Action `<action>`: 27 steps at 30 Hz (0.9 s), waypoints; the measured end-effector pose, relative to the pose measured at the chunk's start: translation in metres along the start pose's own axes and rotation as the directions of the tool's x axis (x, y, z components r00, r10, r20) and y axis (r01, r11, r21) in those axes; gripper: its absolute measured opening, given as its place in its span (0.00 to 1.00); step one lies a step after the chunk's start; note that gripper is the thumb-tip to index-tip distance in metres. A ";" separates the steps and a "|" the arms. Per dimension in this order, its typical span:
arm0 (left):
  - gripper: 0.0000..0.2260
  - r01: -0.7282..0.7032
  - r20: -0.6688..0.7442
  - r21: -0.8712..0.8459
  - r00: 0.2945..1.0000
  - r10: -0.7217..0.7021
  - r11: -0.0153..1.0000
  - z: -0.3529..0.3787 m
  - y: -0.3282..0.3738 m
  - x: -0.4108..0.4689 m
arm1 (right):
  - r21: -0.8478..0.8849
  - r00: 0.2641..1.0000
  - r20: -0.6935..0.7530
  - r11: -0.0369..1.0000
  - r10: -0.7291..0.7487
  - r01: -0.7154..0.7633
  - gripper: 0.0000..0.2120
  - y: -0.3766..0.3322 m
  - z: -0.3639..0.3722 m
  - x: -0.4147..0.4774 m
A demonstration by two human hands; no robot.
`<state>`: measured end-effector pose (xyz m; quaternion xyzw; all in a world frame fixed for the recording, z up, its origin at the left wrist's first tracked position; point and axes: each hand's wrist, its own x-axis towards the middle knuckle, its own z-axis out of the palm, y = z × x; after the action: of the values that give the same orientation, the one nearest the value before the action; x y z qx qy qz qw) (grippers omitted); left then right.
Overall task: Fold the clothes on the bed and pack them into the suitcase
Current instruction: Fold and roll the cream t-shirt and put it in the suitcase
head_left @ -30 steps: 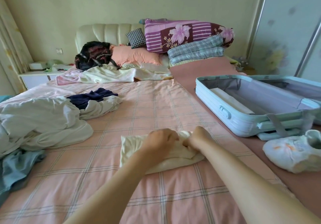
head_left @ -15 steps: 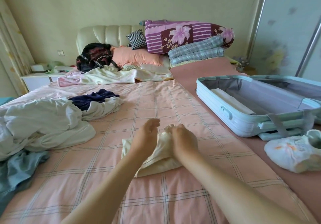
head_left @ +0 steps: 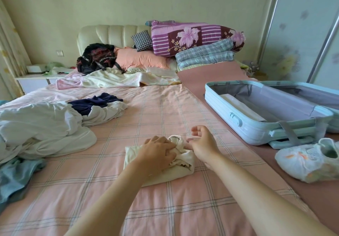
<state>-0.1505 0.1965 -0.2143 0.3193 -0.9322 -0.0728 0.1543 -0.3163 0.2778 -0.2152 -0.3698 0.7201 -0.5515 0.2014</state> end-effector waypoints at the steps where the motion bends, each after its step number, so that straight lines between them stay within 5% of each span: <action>1: 0.17 -0.009 0.011 0.033 1.000 0.009 0.999 0.001 -0.002 0.000 | -0.080 0.997 0.068 0.996 -0.035 0.040 0.14 0.005 0.001 0.001; 5: 0.16 0.017 0.031 -0.028 0.999 -0.016 0.999 0.005 -0.007 -0.005 | -0.383 0.912 0.377 0.869 -0.161 0.312 0.22 0.013 0.014 -0.008; 10: 0.13 0.116 -0.260 -0.403 0.936 -0.235 0.908 -0.004 -0.017 -0.002 | -0.614 0.865 0.482 0.650 -0.141 0.447 0.30 0.007 0.039 -0.017; 12: 0.15 0.056 -0.295 -0.407 0.937 -0.189 0.912 -0.010 -0.013 0.003 | -0.571 0.850 0.517 0.699 -0.101 0.430 0.31 0.006 0.050 -0.020; 15: 0.18 0.007 -0.104 -0.400 0.993 -0.053 0.916 -0.006 -0.002 0.001 | -0.420 0.864 0.492 0.839 -0.108 0.344 0.36 -0.003 0.050 -0.024; 17: 0.20 -0.021 0.006 -0.250 1.000 0.024 0.968 0.008 -0.007 -0.004 | -0.136 0.902 0.422 0.977 -0.094 0.166 0.27 -0.009 0.042 -0.024; 20: 0.24 -0.024 0.114 0.035 0.993 0.019 0.999 0.020 -0.017 -0.008 | 0.238 0.972 0.207 0.958 0.110 -0.159 0.11 -0.004 0.034 -0.020; 24: 0.25 0.032 0.161 0.154 0.985 -0.057 0.988 0.017 -0.012 -0.013 | -0.335 0.987 0.153 0.942 0.047 0.007 0.05 0.003 0.036 -0.021; 27: 0.25 0.084 0.129 0.217 0.985 -0.114 0.973 0.009 -0.014 -0.018 | -0.403 0.974 0.226 0.913 0.029 0.066 0.04 -0.006 0.040 -0.029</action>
<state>-0.1322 0.1969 -0.2300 0.3741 -0.9260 -0.0037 0.0498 -0.2681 0.2731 -0.2250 -0.4711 0.7879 -0.3451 0.1953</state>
